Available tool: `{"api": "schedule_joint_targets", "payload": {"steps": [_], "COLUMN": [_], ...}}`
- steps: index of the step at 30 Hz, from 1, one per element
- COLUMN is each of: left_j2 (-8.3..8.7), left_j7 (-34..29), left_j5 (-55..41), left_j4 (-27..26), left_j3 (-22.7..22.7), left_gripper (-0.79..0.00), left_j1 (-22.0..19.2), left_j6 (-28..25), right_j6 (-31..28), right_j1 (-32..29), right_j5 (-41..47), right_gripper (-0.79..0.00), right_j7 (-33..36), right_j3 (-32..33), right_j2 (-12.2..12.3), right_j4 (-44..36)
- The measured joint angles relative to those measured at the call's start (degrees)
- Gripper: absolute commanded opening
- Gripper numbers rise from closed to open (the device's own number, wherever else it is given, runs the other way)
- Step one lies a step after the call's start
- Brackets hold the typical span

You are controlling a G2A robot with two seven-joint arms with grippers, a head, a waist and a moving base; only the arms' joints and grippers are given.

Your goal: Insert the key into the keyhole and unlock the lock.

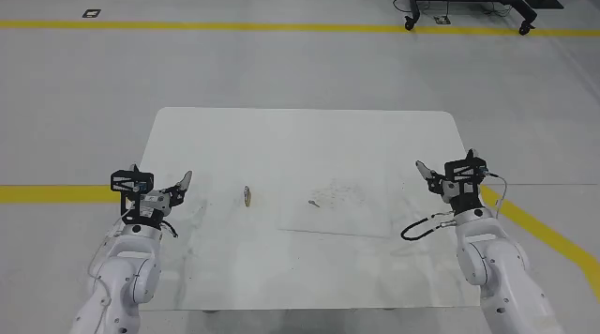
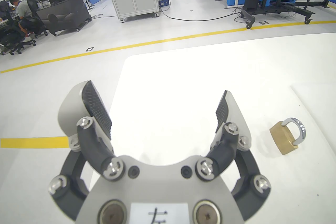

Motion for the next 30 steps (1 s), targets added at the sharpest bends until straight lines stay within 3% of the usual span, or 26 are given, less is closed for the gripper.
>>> {"api": "schedule_joint_targets", "payload": {"steps": [6,10,14,27,30], "left_j2": [0.00,0.00,0.00,0.00,0.00], "left_j7": [0.00,0.00,0.00,0.00,0.00], "left_j5": [0.00,0.00,0.00,0.00,0.00], "left_j4": [0.00,0.00,0.00,0.00,0.00], "left_j3": [0.00,0.00,0.00,0.00,0.00], "left_gripper": [0.000,0.000,0.000,0.000,0.000], "left_j1": [0.00,0.00,0.00,0.00,0.00], "left_j6": [0.00,0.00,0.00,0.00,0.00], "right_j6": [-1.68,-9.00,-11.23,-11.65,-16.78], "right_j1": [0.73,4.59,7.06,7.15,8.17], "right_j5": [-0.98,-1.23,-5.85,-6.18,-5.06], "right_gripper": [0.000,0.000,0.000,0.000,0.000], "right_j7": [0.70,4.05,6.67,7.03,7.48], "right_j3": [-1.48,-8.76,-14.90,-15.25,-16.91], "right_j2": [-0.02,-0.49,-0.88,-0.88,-0.84], "right_j4": [0.01,1.10,0.92,1.05,1.94]}}
